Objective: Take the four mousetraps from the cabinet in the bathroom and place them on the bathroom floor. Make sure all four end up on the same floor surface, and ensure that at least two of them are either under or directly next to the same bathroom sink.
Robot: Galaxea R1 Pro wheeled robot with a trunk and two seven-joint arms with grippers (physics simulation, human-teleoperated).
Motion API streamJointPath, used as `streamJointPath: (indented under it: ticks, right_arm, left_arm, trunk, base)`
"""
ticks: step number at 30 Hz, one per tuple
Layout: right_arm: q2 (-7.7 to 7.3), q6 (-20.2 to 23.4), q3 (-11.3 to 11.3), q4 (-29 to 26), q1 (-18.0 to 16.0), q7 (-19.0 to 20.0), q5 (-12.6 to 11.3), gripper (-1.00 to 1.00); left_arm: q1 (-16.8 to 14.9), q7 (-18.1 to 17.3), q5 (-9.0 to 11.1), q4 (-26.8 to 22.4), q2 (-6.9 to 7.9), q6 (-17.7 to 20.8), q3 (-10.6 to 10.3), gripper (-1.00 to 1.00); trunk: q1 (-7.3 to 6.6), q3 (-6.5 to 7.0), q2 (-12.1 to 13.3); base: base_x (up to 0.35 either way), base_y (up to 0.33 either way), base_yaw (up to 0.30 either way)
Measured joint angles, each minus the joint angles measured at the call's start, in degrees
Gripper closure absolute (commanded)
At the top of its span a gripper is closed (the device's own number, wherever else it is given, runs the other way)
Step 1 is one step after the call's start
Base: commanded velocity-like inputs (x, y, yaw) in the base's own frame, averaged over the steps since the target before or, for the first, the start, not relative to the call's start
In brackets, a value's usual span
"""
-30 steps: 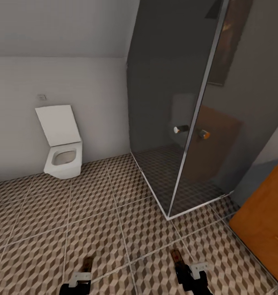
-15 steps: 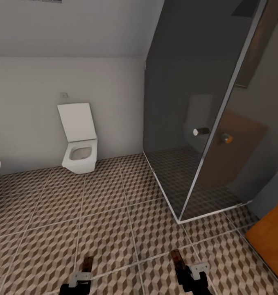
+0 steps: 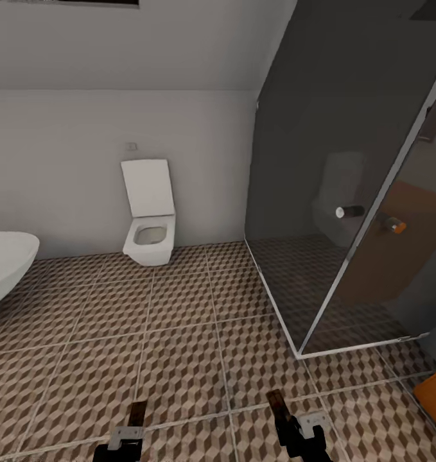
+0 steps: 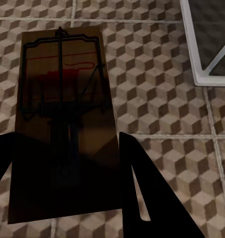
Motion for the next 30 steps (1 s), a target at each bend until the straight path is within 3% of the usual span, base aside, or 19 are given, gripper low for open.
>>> streamJointPath:
  ticks: [30]
  right_arm:
    - [-0.29, 0.0, -0.2, -0.1, 0.0, 0.0, 0.0, 1.00]
  left_arm:
    - [0.0, 0.0, 0.0, 0.0, 0.00, 0.0, 0.0, 1.00]
  trunk:
    - [0.00, 0.00, 0.0]
  base:
    - [0.000, 0.000, 0.234]
